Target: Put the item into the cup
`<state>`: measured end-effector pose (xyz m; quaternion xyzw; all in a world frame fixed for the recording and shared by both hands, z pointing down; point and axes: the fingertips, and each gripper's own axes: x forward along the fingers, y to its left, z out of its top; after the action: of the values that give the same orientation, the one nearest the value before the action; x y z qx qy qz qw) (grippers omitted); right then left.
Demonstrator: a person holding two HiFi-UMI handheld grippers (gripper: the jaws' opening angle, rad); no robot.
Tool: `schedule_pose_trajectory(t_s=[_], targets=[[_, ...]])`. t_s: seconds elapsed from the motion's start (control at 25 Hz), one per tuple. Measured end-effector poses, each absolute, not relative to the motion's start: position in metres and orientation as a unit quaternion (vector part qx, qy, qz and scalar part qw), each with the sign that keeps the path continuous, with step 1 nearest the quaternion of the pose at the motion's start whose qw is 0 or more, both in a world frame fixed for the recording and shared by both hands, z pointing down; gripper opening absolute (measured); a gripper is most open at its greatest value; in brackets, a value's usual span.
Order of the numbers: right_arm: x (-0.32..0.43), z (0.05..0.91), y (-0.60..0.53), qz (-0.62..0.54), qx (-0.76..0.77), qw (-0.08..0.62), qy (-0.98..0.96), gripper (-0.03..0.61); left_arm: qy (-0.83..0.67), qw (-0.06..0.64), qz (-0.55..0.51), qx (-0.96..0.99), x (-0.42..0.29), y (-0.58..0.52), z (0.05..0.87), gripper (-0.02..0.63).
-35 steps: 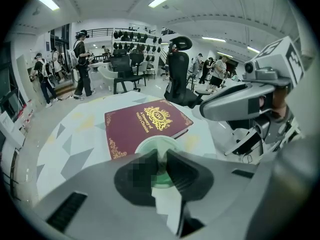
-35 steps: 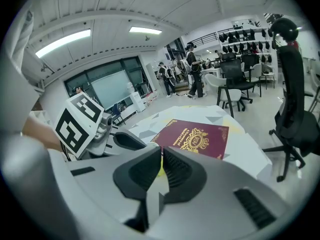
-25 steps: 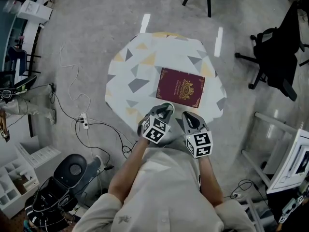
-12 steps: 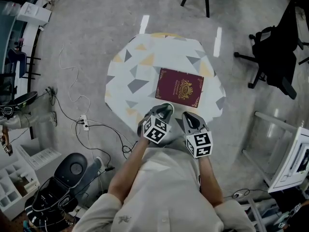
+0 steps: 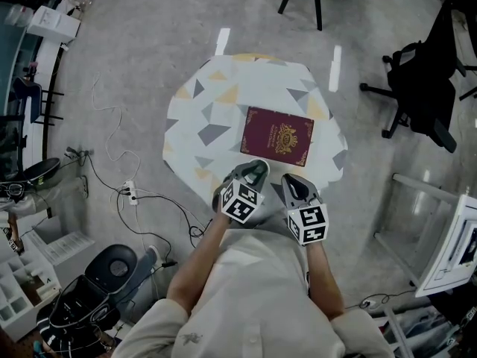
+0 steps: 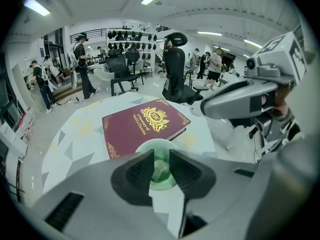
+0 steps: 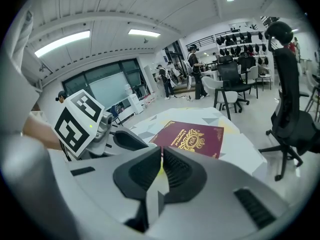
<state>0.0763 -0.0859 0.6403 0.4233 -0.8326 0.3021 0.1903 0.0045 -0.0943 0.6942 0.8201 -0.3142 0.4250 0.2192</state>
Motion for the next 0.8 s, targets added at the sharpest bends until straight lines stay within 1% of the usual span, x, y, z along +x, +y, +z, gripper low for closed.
schedule_pose_trajectory(t_s=[0.44, 0.8], targets=[[0.072, 0.617, -0.094, 0.272, 0.434, 0.181, -0.84, 0.025, -0.331, 0.192, 0.371, 0.846, 0.003, -0.109, 0.647, 0.109], [0.071, 0.563, -0.109, 0.212, 0.448, 0.161, -0.853, 0.031, -0.348, 0.147, 0.283, 0.881, -0.001, -0.128, 0.571, 0.108]])
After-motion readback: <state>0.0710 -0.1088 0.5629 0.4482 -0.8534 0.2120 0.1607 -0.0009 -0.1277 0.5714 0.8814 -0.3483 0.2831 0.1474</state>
